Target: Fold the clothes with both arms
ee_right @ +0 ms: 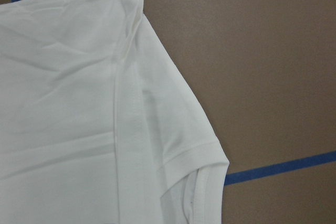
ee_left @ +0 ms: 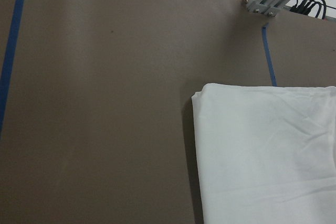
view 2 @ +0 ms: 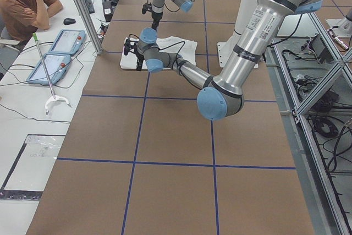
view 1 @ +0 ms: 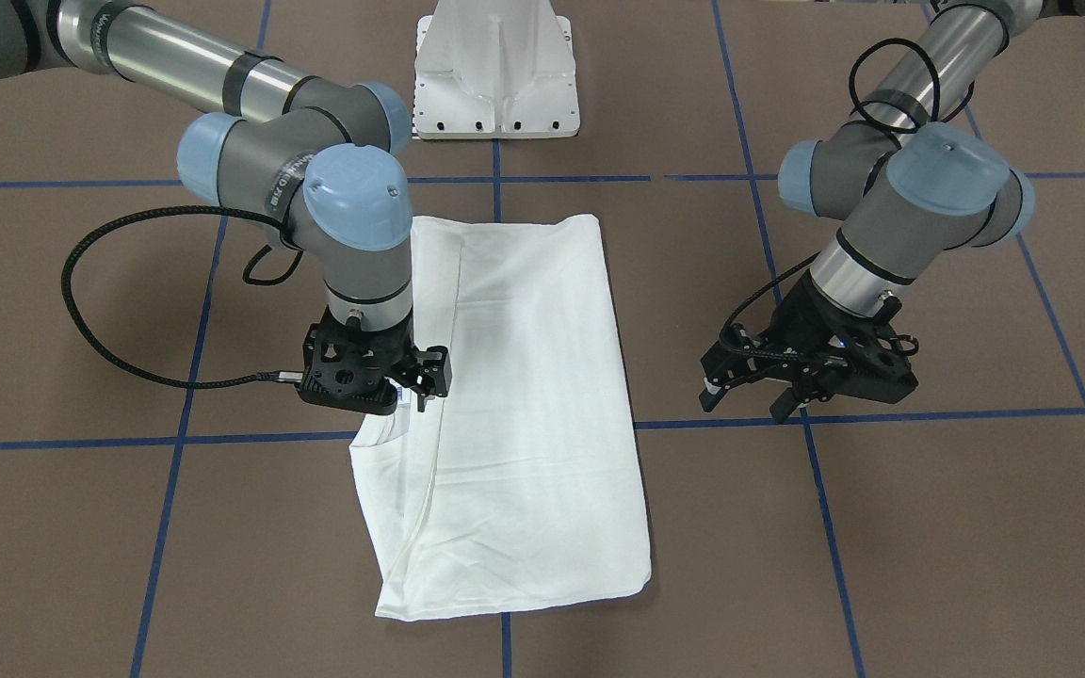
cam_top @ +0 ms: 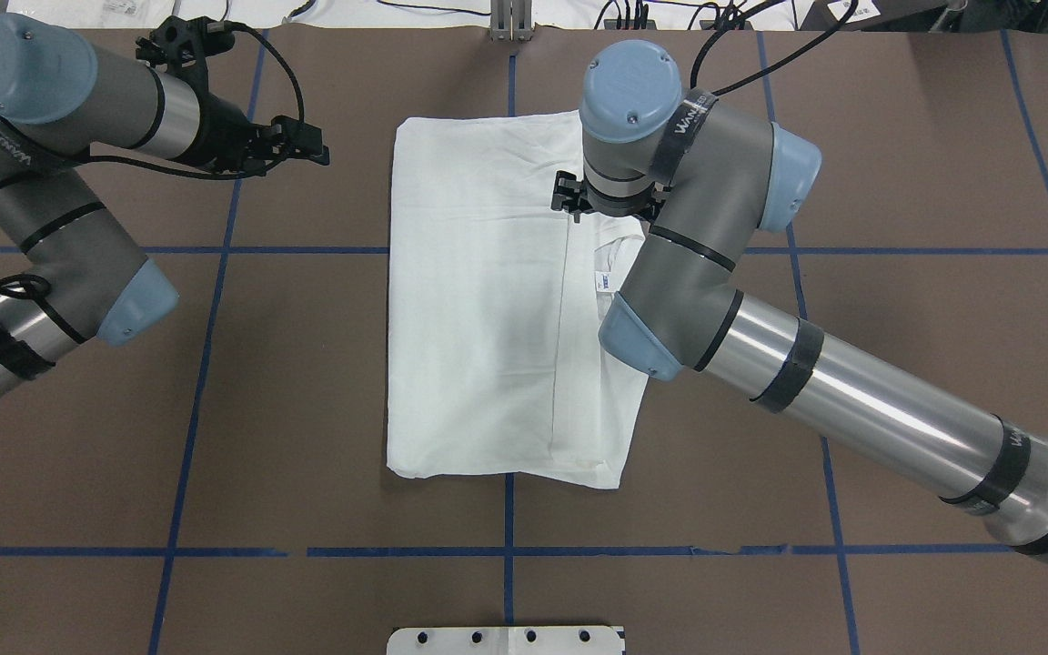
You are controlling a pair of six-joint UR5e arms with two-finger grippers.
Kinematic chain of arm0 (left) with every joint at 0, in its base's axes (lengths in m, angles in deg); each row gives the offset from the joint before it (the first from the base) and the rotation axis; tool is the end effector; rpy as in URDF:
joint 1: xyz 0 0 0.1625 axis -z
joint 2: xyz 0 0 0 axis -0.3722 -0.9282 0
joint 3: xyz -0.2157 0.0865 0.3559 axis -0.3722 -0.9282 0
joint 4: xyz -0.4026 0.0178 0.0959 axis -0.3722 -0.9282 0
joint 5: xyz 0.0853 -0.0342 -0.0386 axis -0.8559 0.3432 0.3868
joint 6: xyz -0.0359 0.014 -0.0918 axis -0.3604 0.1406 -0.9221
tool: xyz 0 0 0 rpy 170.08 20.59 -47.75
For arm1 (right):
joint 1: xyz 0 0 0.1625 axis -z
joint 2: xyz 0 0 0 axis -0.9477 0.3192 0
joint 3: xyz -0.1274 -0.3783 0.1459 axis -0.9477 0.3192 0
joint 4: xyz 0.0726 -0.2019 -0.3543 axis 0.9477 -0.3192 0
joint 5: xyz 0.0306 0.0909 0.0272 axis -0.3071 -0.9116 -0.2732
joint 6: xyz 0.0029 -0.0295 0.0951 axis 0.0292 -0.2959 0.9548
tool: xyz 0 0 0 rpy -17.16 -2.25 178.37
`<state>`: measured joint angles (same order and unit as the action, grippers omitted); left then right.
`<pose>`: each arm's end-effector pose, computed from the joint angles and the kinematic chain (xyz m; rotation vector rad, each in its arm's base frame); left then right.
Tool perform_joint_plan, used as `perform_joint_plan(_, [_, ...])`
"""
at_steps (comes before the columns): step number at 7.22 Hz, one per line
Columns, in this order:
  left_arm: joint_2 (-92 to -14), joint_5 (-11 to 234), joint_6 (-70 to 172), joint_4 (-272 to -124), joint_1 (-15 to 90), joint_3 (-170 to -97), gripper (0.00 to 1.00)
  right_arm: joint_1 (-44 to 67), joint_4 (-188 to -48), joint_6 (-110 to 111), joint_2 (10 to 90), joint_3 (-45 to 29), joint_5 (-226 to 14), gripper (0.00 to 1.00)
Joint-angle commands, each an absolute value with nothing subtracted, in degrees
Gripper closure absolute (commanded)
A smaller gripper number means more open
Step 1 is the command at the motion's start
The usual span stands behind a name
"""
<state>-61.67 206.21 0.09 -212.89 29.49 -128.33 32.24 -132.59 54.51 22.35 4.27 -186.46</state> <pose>0.3572 -0.5890 0.3214 0.3647 1.1367 -0.1517 -0.5204 -0.5655 0.2261 0.1158 -0.6676 0.2492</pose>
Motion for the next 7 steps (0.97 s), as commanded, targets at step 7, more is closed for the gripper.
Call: perform_joint_plan(7, [-61.09,206.86,0.12,-213.05,29.22,-127.88,0.0,34.29,-132.39,47.88,13.16,20.57,-179.42,0.0])
